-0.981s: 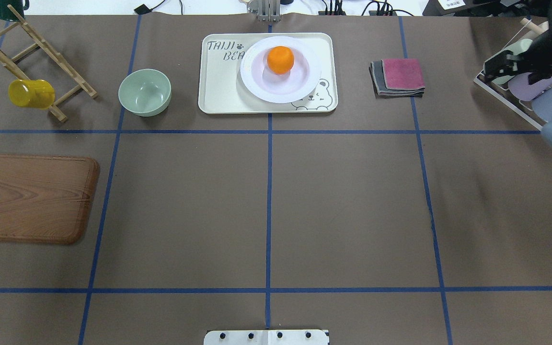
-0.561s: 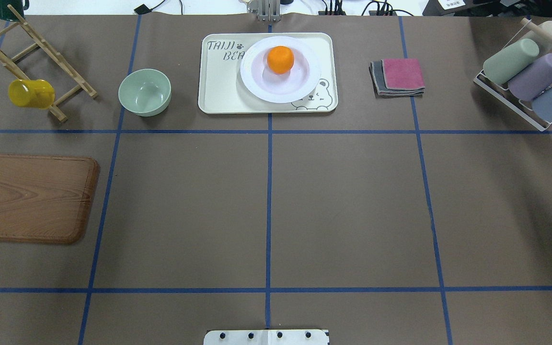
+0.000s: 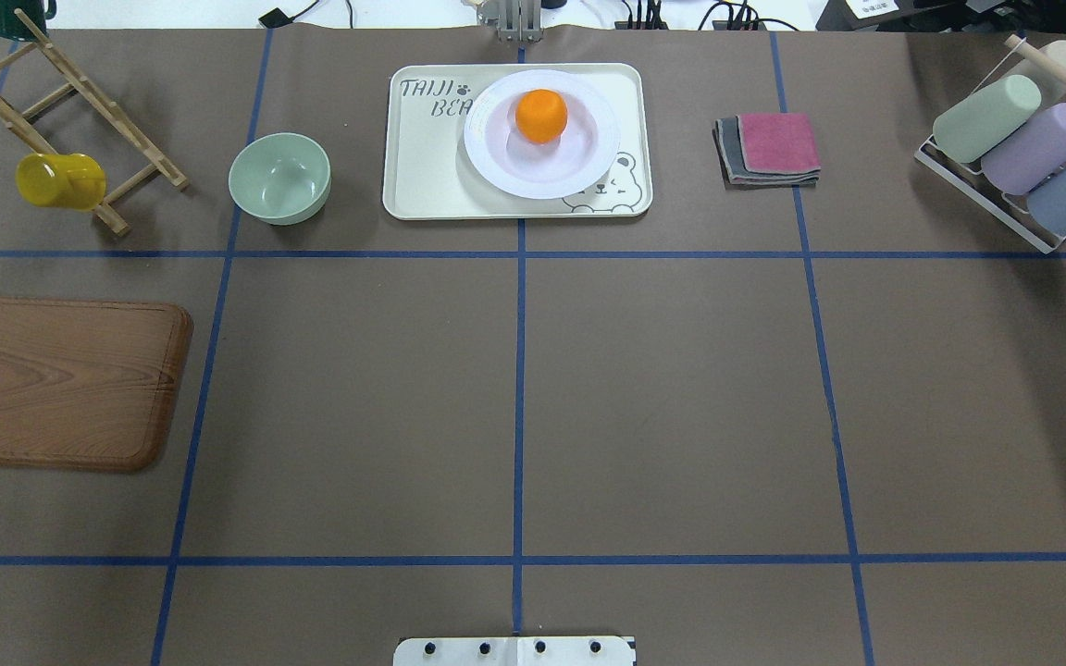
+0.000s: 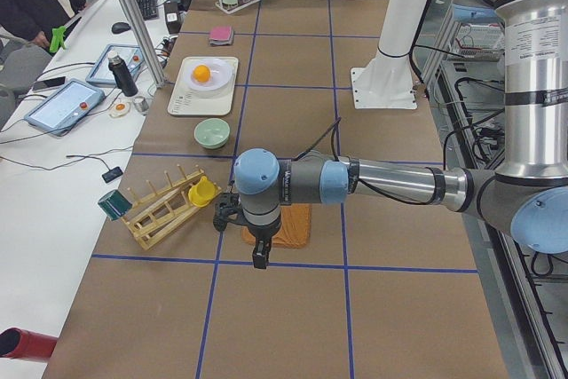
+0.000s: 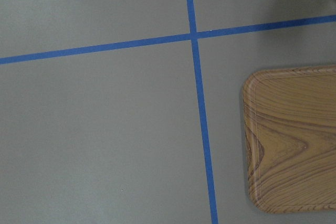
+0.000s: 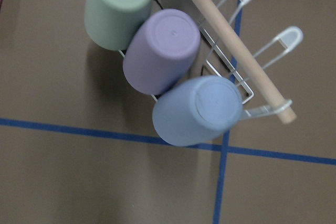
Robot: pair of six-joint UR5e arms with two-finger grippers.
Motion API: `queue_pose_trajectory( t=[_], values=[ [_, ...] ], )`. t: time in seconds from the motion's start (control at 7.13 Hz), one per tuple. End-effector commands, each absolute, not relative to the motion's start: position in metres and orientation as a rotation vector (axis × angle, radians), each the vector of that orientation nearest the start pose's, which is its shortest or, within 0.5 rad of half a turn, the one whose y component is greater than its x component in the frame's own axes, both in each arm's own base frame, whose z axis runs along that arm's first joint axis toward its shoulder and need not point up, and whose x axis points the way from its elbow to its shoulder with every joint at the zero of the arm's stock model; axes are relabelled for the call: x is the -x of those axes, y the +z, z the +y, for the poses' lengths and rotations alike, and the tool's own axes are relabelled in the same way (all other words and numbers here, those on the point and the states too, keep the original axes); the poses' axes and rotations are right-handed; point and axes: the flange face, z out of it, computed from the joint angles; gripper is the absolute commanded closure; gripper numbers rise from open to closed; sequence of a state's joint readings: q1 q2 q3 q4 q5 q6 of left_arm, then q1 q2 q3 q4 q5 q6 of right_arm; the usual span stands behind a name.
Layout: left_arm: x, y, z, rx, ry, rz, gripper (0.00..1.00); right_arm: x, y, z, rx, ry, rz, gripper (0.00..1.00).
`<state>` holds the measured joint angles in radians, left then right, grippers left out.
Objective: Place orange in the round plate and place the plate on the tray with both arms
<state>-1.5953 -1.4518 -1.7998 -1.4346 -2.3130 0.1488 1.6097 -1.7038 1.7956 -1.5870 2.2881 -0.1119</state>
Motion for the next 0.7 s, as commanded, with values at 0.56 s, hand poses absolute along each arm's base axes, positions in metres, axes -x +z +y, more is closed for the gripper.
queue_pose_trajectory(
  t=[0.56],
  values=[
    [0.077, 0.618, -0.434, -0.038, 0.108, 0.744, 0.01, -0.087, 0.64, -0.418, -0.085, -0.081, -0.718, 0.0]
  ],
)
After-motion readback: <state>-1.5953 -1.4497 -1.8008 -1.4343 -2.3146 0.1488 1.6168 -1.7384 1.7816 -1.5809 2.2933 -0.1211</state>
